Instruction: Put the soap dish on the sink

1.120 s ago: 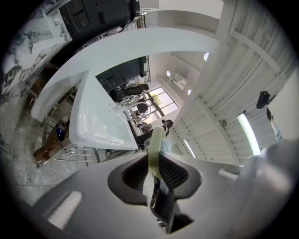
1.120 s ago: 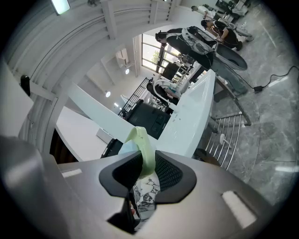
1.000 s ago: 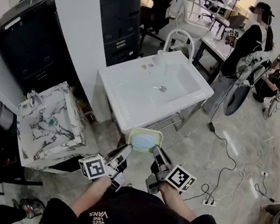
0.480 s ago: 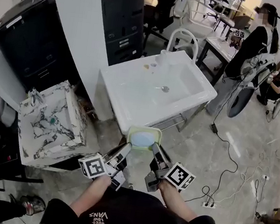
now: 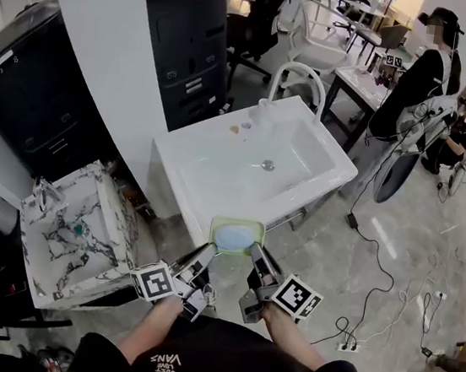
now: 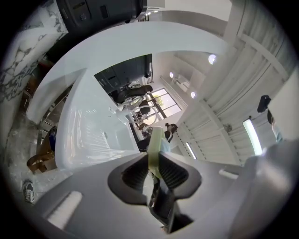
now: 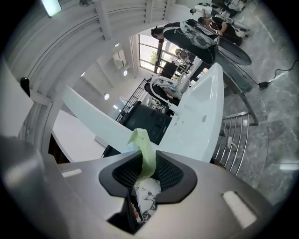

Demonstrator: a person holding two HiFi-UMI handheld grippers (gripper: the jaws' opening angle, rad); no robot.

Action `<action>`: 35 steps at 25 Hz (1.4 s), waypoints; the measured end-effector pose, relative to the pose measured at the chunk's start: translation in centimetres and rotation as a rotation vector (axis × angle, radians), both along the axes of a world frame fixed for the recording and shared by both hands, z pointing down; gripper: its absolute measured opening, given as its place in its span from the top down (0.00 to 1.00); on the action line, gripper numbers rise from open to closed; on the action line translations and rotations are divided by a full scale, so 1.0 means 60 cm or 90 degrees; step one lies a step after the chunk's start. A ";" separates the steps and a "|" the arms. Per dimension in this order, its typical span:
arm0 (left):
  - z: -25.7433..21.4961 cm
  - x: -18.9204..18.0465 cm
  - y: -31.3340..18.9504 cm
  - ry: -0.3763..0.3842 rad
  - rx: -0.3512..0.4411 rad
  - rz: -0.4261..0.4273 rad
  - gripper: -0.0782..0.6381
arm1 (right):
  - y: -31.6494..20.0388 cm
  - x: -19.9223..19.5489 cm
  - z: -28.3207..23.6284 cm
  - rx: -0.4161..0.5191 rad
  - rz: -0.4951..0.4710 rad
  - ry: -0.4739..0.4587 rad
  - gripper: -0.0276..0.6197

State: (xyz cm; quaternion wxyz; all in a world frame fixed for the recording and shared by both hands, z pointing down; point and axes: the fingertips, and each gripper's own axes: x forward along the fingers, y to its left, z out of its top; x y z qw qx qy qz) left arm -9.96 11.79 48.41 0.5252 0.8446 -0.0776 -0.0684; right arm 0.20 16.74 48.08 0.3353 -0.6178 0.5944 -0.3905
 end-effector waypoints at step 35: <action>0.019 0.165 -0.285 -0.011 0.003 0.018 0.72 | -0.284 0.168 0.013 -0.005 0.013 0.002 0.83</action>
